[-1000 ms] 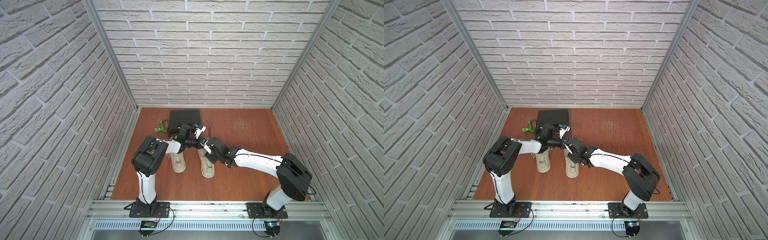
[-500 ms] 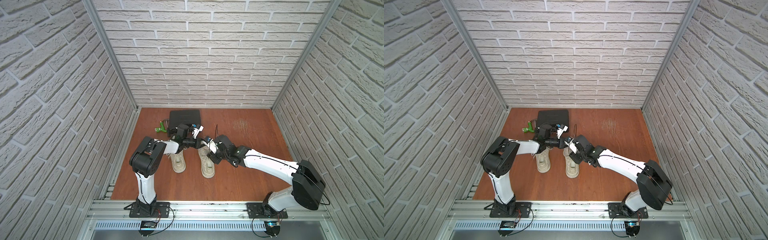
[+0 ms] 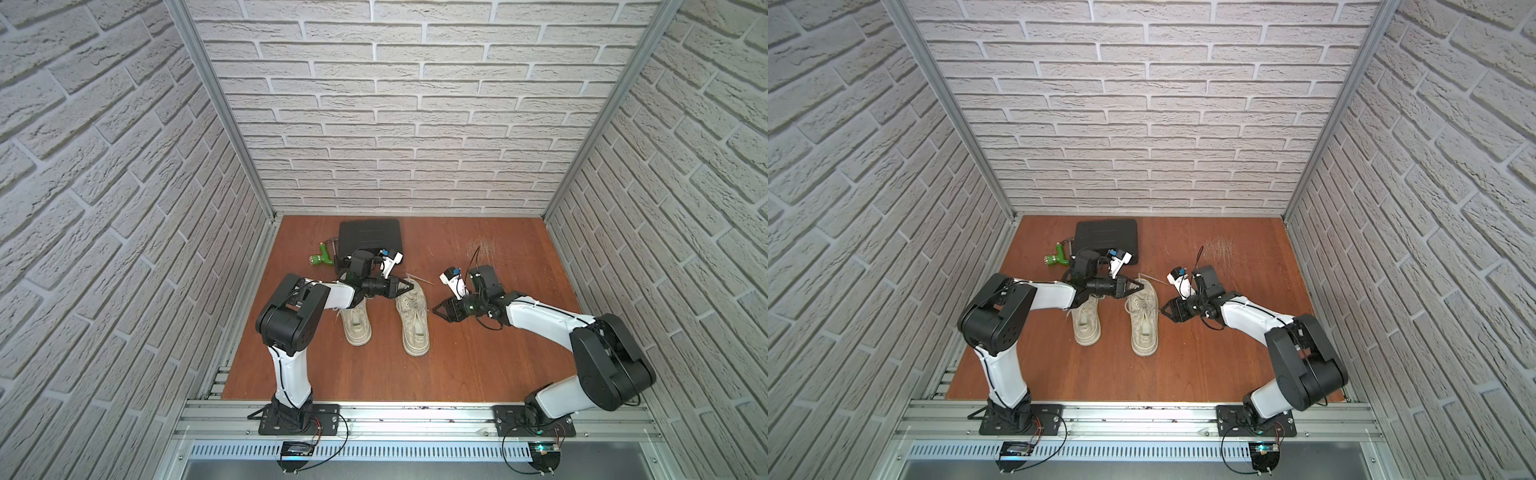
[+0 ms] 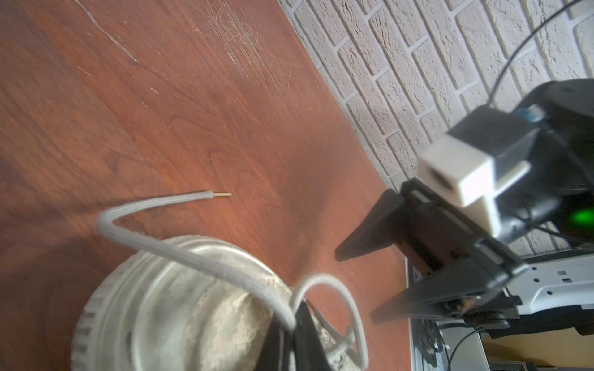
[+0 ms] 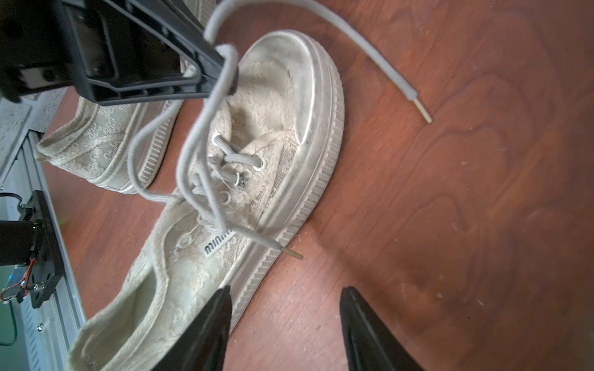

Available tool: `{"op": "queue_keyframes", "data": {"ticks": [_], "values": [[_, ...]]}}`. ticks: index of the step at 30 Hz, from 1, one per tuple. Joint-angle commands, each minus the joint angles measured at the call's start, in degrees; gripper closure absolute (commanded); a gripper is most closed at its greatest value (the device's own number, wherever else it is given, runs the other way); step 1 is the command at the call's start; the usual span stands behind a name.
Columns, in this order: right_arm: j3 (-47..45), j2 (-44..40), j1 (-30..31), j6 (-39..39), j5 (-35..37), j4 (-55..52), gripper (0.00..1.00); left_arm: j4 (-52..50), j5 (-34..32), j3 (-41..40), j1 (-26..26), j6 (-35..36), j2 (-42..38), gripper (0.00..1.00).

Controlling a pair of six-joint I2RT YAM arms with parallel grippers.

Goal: Tie the shoes
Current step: Cross the shoelace with the shoelace.

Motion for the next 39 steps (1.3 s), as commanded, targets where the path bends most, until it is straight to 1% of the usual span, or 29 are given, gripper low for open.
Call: {"op": "queue_keyframes", "data": {"ticks": [1, 5, 12, 17, 22, 39], "values": [[0.1, 3.9, -0.5, 2.1, -7.5, 9.3, 0.40, 0.6, -0.1, -0.9, 0.3, 1.4, -2.2, 1.00], [1.0, 8.9, -0.5, 2.2, -10.1, 12.5, 0.40, -0.1, -0.4, -1.1, 0.3, 1.7, -2.6, 1.00], [2.2, 12.2, -0.6, 2.0, -12.7, 13.4, 0.42, 0.0, -0.4, -0.9, 0.2, 1.6, -2.3, 1.00], [1.5, 12.1, -0.5, 1.9, -14.3, 13.5, 0.48, 0.0, -0.4, -0.8, 0.2, 1.5, -2.2, 1.00], [2.2, 13.2, -0.5, 2.3, -17.6, 13.9, 0.54, 0.0, -0.4, -0.7, 0.2, 1.5, -2.2, 1.00], [2.7, 14.5, -0.5, 3.5, -21.1, 15.8, 0.51, -0.6, -0.6, -0.5, 0.0, 1.6, -2.4, 1.00]]}}
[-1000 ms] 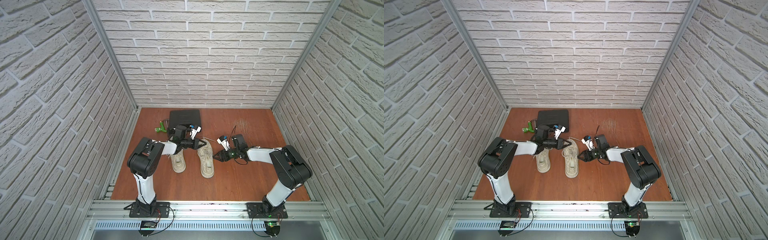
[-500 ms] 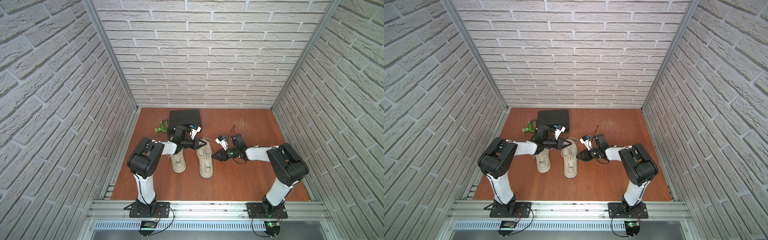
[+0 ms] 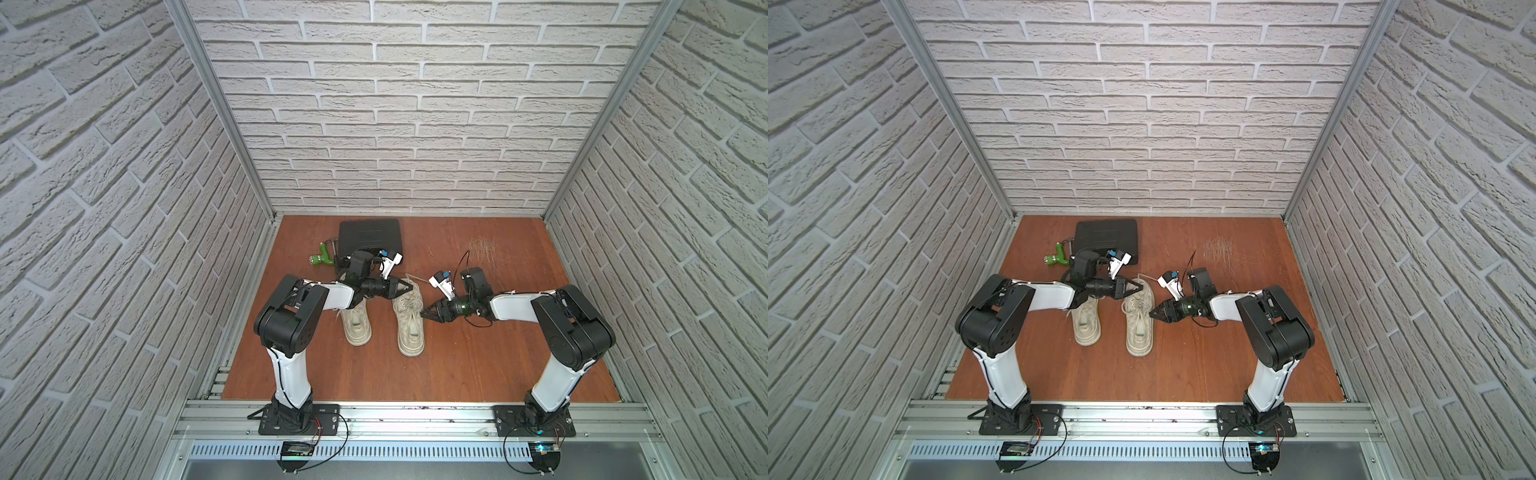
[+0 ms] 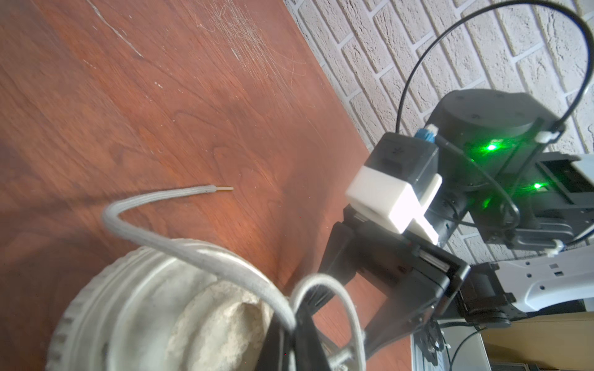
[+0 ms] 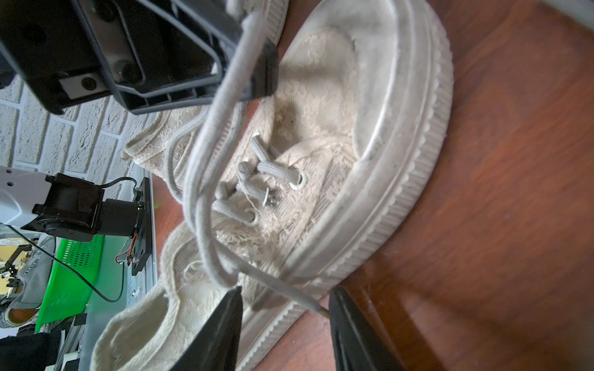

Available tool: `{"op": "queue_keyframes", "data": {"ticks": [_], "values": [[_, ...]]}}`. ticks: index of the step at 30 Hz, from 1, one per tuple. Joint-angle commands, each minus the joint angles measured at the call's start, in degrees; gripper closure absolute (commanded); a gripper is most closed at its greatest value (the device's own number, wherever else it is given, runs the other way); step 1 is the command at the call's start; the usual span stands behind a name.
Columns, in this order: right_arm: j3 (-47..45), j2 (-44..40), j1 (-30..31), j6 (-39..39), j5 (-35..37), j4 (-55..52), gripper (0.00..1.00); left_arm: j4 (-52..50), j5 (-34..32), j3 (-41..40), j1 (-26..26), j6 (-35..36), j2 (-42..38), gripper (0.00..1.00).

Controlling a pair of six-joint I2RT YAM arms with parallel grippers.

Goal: Tie the shoes
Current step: Cross the shoelace with the shoelace.

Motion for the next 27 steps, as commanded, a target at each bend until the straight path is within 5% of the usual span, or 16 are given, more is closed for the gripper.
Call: {"op": "queue_keyframes", "data": {"ticks": [1, 9, 21, 27], "values": [[1.5, 1.2, 0.2, 0.5, -1.9, 2.4, 0.51, 0.7, -0.1, -0.1, -0.1, 1.2, -1.6, 1.00], [1.8, 2.6, 0.5, 0.7, -2.4, 2.0, 0.56, 0.7, -0.1, 0.0, -0.1, 1.3, -1.4, 1.00], [-0.6, -3.3, 0.4, -1.8, 1.9, -6.0, 0.91, 0.6, -0.4, -0.2, -0.1, 1.5, -1.9, 1.00], [-0.7, -7.7, -0.3, -3.3, 9.4, -14.8, 0.97, -0.5, -1.0, -0.8, -0.2, 1.9, -3.5, 1.00]]}}
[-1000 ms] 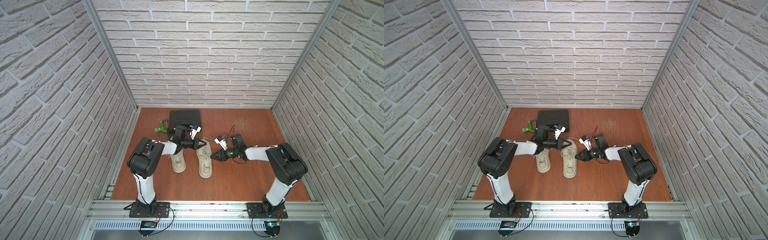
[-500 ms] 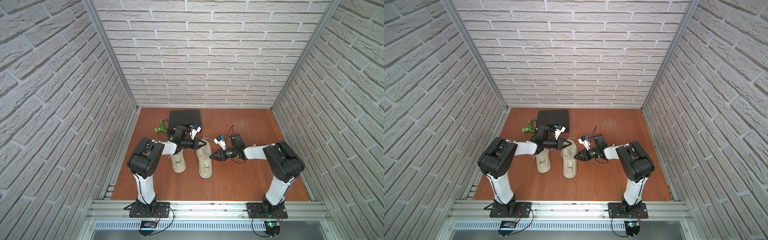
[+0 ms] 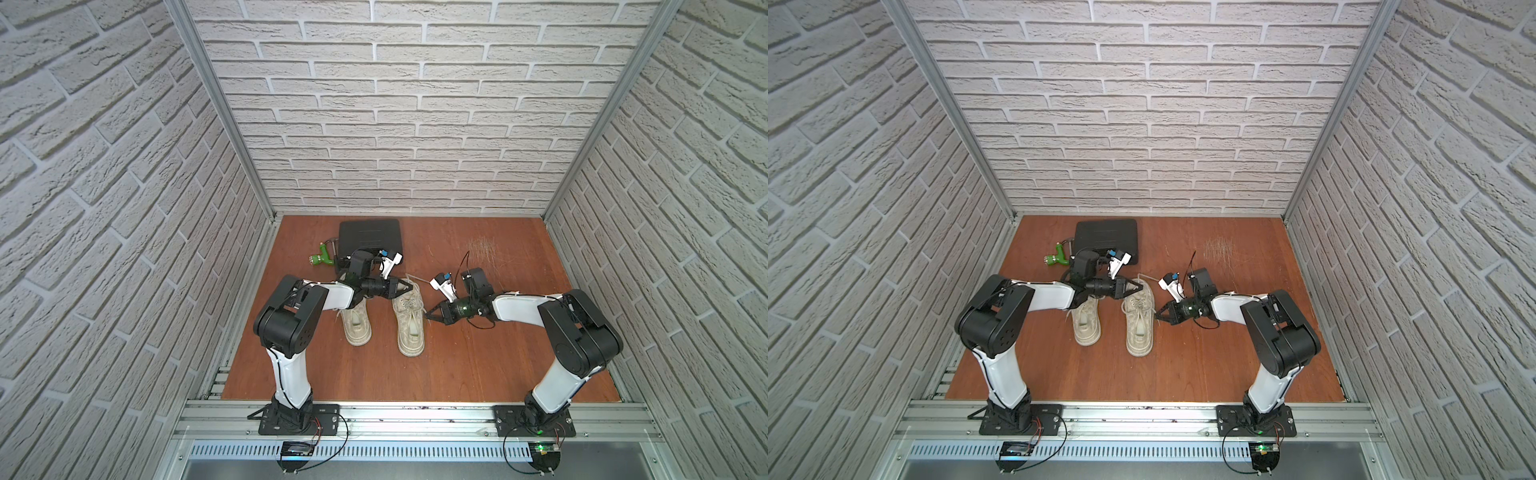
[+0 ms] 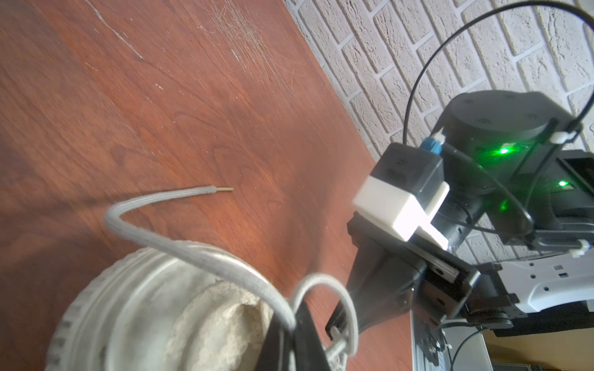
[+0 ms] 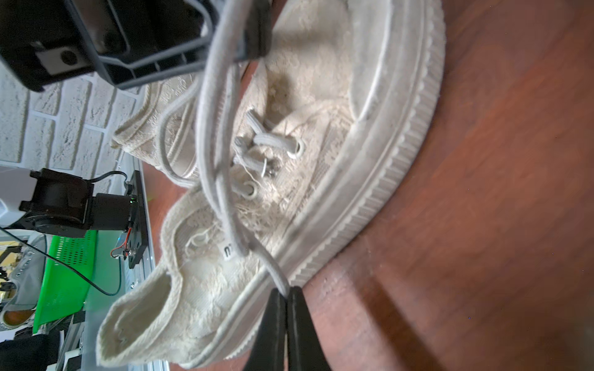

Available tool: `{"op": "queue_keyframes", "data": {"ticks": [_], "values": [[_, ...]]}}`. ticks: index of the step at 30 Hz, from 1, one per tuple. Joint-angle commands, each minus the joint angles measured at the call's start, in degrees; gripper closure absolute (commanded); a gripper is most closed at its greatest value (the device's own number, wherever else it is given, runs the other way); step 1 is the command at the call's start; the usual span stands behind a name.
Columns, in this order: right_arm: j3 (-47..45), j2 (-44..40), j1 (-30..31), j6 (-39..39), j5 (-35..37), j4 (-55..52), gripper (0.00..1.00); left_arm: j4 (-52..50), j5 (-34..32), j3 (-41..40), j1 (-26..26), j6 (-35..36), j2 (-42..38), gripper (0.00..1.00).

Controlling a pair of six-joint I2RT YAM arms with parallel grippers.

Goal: Tie the shoes
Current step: Cross the shoelace with the shoelace.

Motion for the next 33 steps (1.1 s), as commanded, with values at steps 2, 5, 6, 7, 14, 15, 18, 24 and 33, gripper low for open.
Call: {"op": "queue_keyframes", "data": {"ticks": [2, 5, 6, 7, 14, 15, 18, 24, 33], "values": [[-0.9, -5.9, -0.7, -1.7, 7.3, -8.7, 0.97, -1.3, -1.2, -1.2, -0.5, 2.4, -3.8, 1.00], [-1.2, -10.0, -0.7, -0.4, 9.9, -12.9, 0.97, -3.0, -1.9, -2.5, -1.3, 2.9, -5.3, 1.00], [-1.4, -11.1, -0.7, 0.2, 10.5, -13.8, 0.97, -3.4, -2.2, -3.1, -1.6, 3.2, -5.7, 0.99], [-1.6, -12.1, -0.6, 0.9, 10.5, -14.8, 0.97, -3.9, -2.9, -3.9, -2.0, 3.3, -6.4, 0.96], [-4.2, -17.1, 0.4, 6.0, 13.7, -18.9, 0.97, -5.0, -7.8, -10.1, -4.9, 1.0, -12.3, 0.83], [-4.6, -17.8, 0.5, 6.7, 14.3, -19.0, 0.97, -5.0, -8.4, -10.8, -5.2, 0.5, -13.1, 0.81], [-5.2, -19.5, 0.7, 7.9, 16.1, -20.8, 0.97, -6.2, -10.3, -12.5, -6.6, -0.8, -14.9, 0.68], [-5.3, -20.0, 1.1, 8.0, 18.4, -24.0, 0.97, -10.3, -16.5, -18.2, -7.4, -3.8, -21.1, 0.44], [-3.6, -19.2, 1.6, 7.1, 18.9, -23.9, 0.97, -28.8, -21.0, -12.1, -3.1, -1.3, -33.0, 0.30]]}}
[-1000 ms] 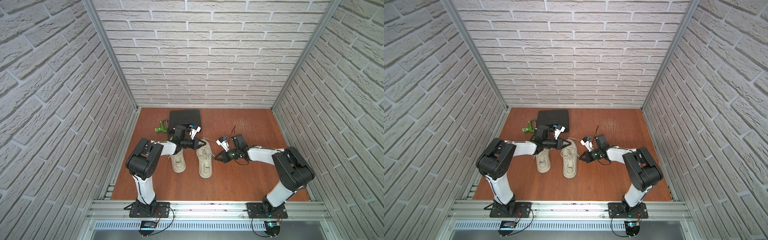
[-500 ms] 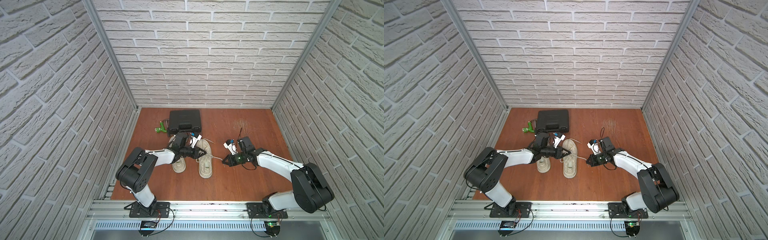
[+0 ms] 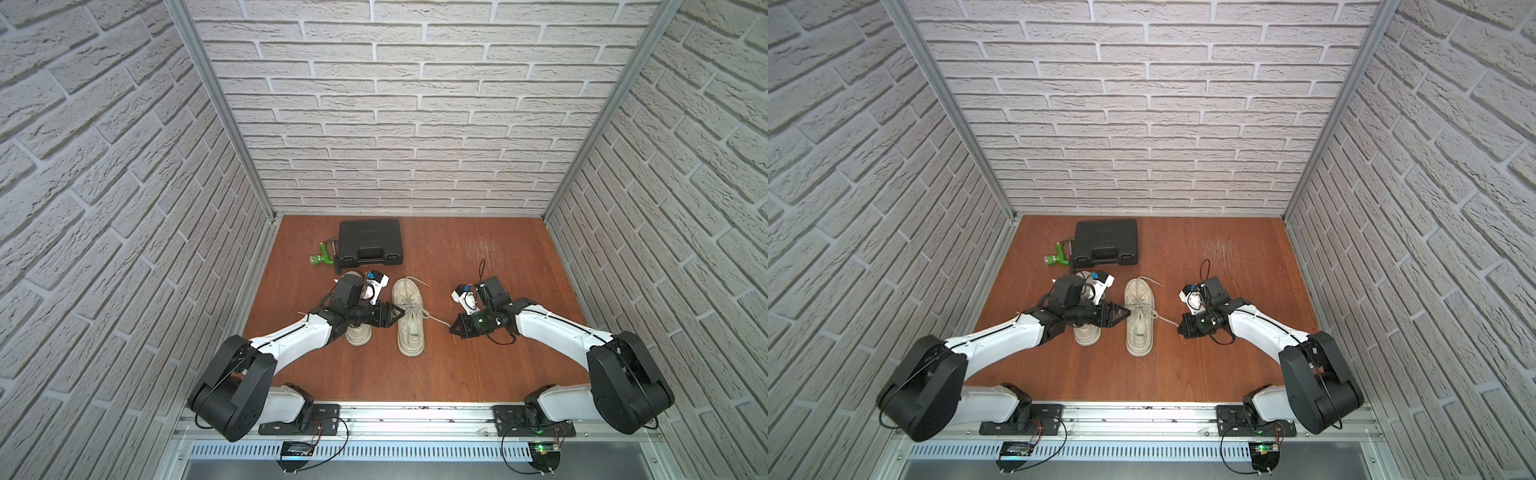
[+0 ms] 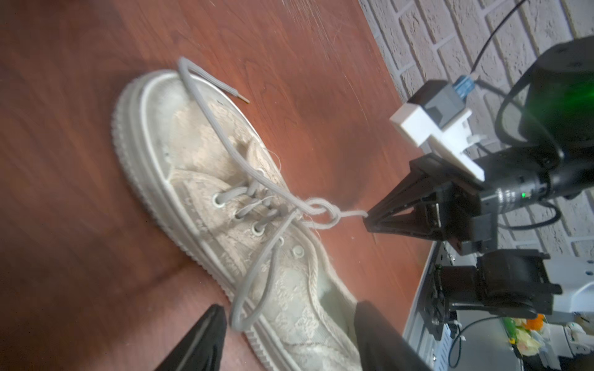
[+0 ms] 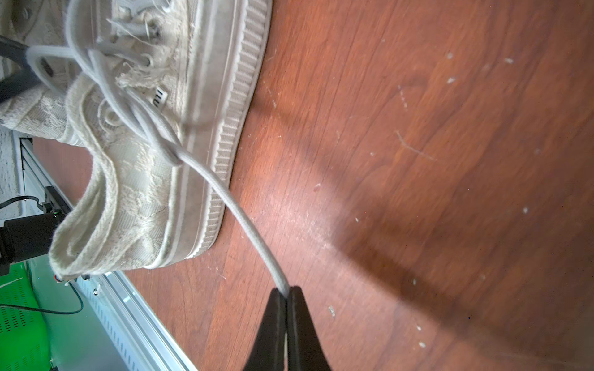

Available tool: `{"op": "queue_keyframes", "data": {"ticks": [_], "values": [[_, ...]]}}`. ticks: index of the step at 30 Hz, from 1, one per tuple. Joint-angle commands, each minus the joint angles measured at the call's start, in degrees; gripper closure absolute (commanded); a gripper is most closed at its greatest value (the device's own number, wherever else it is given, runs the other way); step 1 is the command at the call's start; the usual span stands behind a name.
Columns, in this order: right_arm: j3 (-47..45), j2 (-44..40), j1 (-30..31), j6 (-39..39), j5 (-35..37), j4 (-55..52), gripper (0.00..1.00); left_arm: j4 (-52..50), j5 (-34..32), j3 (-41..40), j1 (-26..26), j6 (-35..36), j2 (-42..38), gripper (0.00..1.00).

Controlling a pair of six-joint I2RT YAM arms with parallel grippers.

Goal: Tie the shoes
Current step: Cross the shoelace with the shoelace, then tie the shoelace on the shoe.

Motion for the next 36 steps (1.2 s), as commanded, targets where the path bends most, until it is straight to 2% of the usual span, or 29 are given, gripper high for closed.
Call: {"op": "queue_keyframes", "data": {"ticks": [1, 5, 10, 16, 29, 36], "values": [[1.4, -0.6, 0.5, -0.5, 1.1, -0.3, 0.97, -9.7, -2.4, 6.7, 1.8, 2.3, -0.7, 0.30], [2.0, -0.5, 0.6, -0.5, 1.6, -0.4, 0.97, -15.6, -1.8, 15.6, 2.4, 4.4, 5.8, 0.30], [2.3, -0.4, 0.8, -0.5, 2.4, -0.4, 0.97, -17.3, -1.7, 22.9, 1.7, 5.5, 15.0, 0.35], [2.2, 0.0, 1.0, -0.3, 2.5, 0.1, 0.97, -25.2, -9.9, 32.3, -0.6, 10.2, 23.6, 0.39], [2.5, 0.2, 1.6, -0.2, 3.2, 0.2, 0.97, -34.9, -19.4, 45.0, -3.7, 17.2, 32.6, 0.47], [2.6, 0.3, 1.8, 0.0, 3.5, 0.1, 0.97, -36.5, -20.1, 50.0, -4.4, 18.9, 37.1, 0.51]]}}
